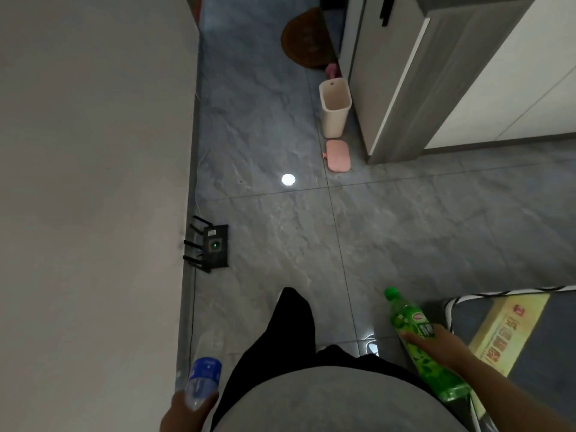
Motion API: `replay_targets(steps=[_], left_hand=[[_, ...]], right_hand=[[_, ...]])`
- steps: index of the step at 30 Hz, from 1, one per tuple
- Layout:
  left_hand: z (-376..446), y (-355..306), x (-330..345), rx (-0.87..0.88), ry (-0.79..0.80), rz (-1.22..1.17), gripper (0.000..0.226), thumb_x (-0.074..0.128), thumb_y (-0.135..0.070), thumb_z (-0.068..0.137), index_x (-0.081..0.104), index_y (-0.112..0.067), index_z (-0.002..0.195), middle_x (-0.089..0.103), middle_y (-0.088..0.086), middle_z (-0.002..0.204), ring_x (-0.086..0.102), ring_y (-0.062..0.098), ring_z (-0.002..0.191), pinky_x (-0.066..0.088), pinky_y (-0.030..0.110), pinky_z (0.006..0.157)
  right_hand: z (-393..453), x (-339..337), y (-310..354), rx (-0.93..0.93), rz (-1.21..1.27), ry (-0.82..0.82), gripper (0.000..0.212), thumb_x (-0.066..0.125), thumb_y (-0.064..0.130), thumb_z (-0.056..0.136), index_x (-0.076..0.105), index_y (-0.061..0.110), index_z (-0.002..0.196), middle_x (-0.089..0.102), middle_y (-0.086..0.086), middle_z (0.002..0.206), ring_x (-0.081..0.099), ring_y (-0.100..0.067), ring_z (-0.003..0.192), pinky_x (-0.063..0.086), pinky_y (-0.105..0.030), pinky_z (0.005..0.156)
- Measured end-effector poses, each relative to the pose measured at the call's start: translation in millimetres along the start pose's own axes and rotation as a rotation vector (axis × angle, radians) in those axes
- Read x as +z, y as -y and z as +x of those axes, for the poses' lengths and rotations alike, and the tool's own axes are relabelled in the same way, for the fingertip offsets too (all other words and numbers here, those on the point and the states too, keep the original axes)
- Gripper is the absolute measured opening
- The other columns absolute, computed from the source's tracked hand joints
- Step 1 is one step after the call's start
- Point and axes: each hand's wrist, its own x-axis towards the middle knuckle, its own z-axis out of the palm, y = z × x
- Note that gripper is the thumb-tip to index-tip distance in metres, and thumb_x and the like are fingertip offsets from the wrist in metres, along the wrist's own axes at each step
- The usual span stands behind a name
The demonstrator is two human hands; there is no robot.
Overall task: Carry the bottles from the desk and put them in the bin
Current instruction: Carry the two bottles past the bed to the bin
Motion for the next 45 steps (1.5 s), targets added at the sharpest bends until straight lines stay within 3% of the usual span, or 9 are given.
replay_targets(steps=[6, 15, 19, 23, 28, 33, 39, 43, 45], left_hand=[[50.2, -105.8, -45.0, 0.067, 0.038, -0.099, 0.064, 0.069, -0.034, 0.079, 0.046, 0.0, 0.128, 0.059, 0.023, 0.119, 0.059, 0.035, 0.105, 0.045, 0.036, 0.092], [98.8, -254.2, -95.3, 0.264, -0.009, -0.038, 0.065, 0.073, -0.043, 0.074, 0.046, -0.007, 0.121, 0.056, 0.009, 0.093, 0.056, 0.022, 0.069, 0.04, 0.025, 0.056], [118.7, -303.2, -102.1, 0.234, -0.014, -0.048, 0.065, 0.073, -0.042, 0.074, 0.045, -0.008, 0.122, 0.059, 0.01, 0.094, 0.062, 0.03, 0.08, 0.048, 0.033, 0.071], [129.3, -336.5, -107.7, 0.144, 0.027, -0.037, 0.068, 0.074, -0.044, 0.072, 0.046, -0.006, 0.122, 0.063, 0.016, 0.101, 0.066, 0.033, 0.084, 0.052, 0.034, 0.072], [130.8, -361.0, -120.1, 0.089, 0.041, -0.037, 0.062, 0.07, -0.038, 0.079, 0.047, -0.003, 0.125, 0.062, 0.018, 0.105, 0.06, 0.033, 0.094, 0.045, 0.033, 0.079], [153.9, -405.5, -151.0, 0.055, 0.069, -0.002, 0.067, 0.061, -0.042, 0.083, 0.034, -0.008, 0.134, 0.058, 0.019, 0.124, 0.056, 0.032, 0.113, 0.043, 0.031, 0.093], [203.8, -486.1, -198.2, 0.146, 0.057, 0.008, 0.068, 0.067, -0.041, 0.08, 0.041, -0.005, 0.132, 0.06, 0.023, 0.119, 0.059, 0.037, 0.107, 0.046, 0.037, 0.088], [235.9, -551.4, -233.7, 0.213, 0.043, 0.026, 0.066, 0.07, -0.042, 0.077, 0.047, -0.005, 0.127, 0.061, 0.019, 0.116, 0.06, 0.032, 0.099, 0.045, 0.035, 0.083], [250.1, -582.5, -246.1, 0.224, 0.037, 0.067, 0.067, 0.07, -0.042, 0.077, 0.046, -0.004, 0.126, 0.06, 0.024, 0.118, 0.06, 0.036, 0.103, 0.046, 0.037, 0.084]], right_hand=[[22.2, -16.5, 46.8, 0.078, 0.006, 0.004, 0.067, 0.073, 0.049, 0.073, 0.06, 0.0, 0.116, 0.067, -0.02, 0.105, 0.065, -0.032, 0.097, 0.045, -0.029, 0.075], [59.3, -64.2, 116.9, 0.125, 0.1, 0.025, 0.05, 0.074, 0.038, 0.076, 0.068, 0.002, 0.11, 0.068, -0.016, 0.097, 0.064, -0.028, 0.091, 0.046, -0.031, 0.081], [97.4, -98.8, 167.6, 0.064, 0.097, 0.015, 0.046, 0.073, 0.036, 0.078, 0.067, 0.003, 0.11, 0.067, -0.017, 0.097, 0.063, -0.027, 0.091, 0.043, -0.028, 0.078], [131.3, -143.1, 232.0, 0.016, 0.071, 0.012, 0.046, 0.071, 0.037, 0.08, 0.067, -0.004, 0.099, 0.067, -0.02, 0.085, 0.065, -0.031, 0.081, 0.044, -0.029, 0.069], [162.3, -181.2, 309.6, -0.031, 0.052, 0.0, 0.061, 0.069, 0.041, 0.08, 0.054, -0.004, 0.117, 0.062, -0.026, 0.111, 0.061, -0.034, 0.094, 0.045, -0.033, 0.077], [188.8, -197.9, 368.2, -0.019, 0.022, 0.013, 0.064, 0.069, 0.046, 0.079, 0.051, -0.001, 0.12, 0.062, -0.023, 0.112, 0.059, -0.032, 0.092, 0.048, -0.035, 0.08], [212.8, -203.9, 410.9, 0.056, -0.021, 0.054, 0.06, 0.065, 0.05, 0.08, 0.058, -0.001, 0.111, 0.066, -0.022, 0.106, 0.065, -0.032, 0.093, 0.051, -0.034, 0.083], [219.8, -204.5, 441.4, 0.095, -0.017, 0.06, 0.051, 0.063, 0.047, 0.083, 0.063, 0.0, 0.101, 0.067, -0.017, 0.093, 0.066, -0.029, 0.087, 0.043, -0.025, 0.067], [226.8, -206.8, 451.2, 0.116, 0.007, 0.049, 0.052, 0.061, 0.045, 0.085, 0.061, -0.003, 0.105, 0.067, -0.021, 0.099, 0.065, -0.03, 0.09, 0.041, -0.025, 0.068]])
